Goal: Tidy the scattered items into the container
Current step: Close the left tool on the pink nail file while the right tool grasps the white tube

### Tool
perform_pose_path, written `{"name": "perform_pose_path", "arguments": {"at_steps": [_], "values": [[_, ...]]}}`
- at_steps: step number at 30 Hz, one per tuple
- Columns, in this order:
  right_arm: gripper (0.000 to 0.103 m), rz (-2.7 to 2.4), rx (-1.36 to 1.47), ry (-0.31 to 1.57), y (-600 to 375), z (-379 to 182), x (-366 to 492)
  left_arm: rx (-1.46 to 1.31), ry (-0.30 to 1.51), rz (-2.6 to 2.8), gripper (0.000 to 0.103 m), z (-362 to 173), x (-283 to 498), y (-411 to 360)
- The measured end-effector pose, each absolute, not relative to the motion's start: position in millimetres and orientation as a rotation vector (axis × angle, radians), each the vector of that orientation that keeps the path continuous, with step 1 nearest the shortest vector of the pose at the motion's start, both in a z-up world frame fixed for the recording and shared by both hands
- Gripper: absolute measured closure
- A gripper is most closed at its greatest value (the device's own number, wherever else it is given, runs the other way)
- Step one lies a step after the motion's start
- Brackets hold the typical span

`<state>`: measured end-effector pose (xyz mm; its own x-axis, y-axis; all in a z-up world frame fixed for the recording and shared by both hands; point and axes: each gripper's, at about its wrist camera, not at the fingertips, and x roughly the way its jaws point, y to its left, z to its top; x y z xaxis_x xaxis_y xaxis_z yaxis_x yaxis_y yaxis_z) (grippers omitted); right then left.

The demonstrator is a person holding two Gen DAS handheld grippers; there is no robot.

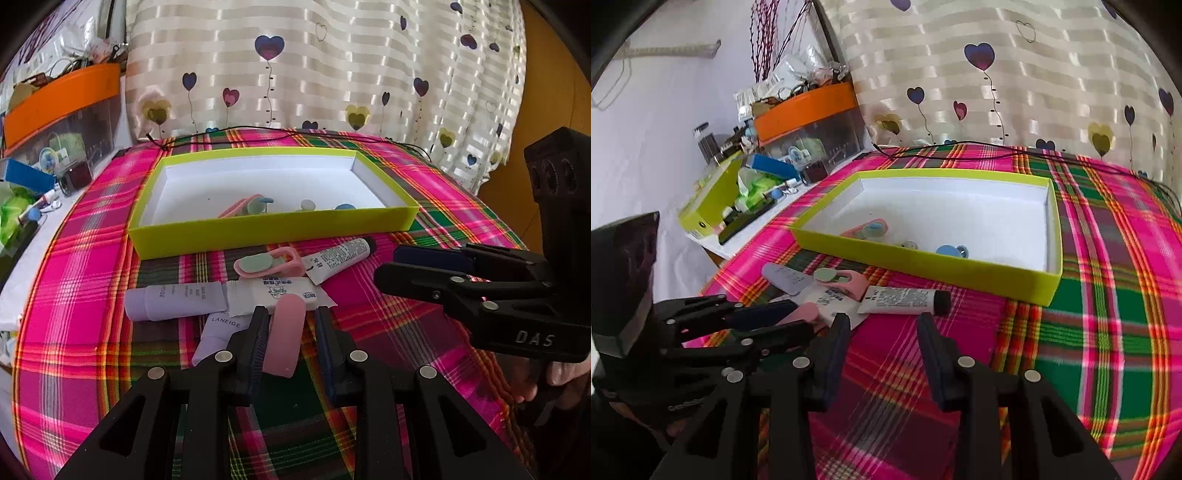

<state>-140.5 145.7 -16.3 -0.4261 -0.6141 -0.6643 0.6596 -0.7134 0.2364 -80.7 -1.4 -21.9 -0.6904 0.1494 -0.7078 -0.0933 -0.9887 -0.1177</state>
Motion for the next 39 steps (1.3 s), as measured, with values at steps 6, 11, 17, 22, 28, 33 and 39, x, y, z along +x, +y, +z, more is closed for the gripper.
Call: {"name": "perform_pose_path", "arguments": {"at_steps": [6, 11, 17, 22, 28, 33, 39], "values": [[0.065, -2.124, 1.004, 0.199, 133, -24, -155, -1.176, -0.131, 2.743, 0.077, -24, -82, -2], [0.065, -2.092, 0.98, 0.334, 119, -27, -160, -1.217, -0.171, 2.734, 0.077, -28, -87, -7], [0.065, -2.102, 0.956, 0.379, 115, -24, -163, -1.219, -0.196, 2.719, 0.077, -30, -88, -10], [0.065, -2.206, 1.091, 0.234, 122, -27, -172, -1.247, -0.232, 2.7, 0.082, -33, -90, -14], [0.065, -2.339, 1.132, 0.072, 122, -26, -167, -1.239, -0.282, 2.697, 0.085, -33, -90, -19], [0.063, -2.411, 1.151, 0.077, 110, -28, -169, -1.231, -0.3, 2.694, 0.085, -33, -88, -21], [0.056, -2.413, 1.173, 0.127, 113, -29, -171, -1.219, -0.316, 2.698, 0.085, -33, -87, -23]]}}
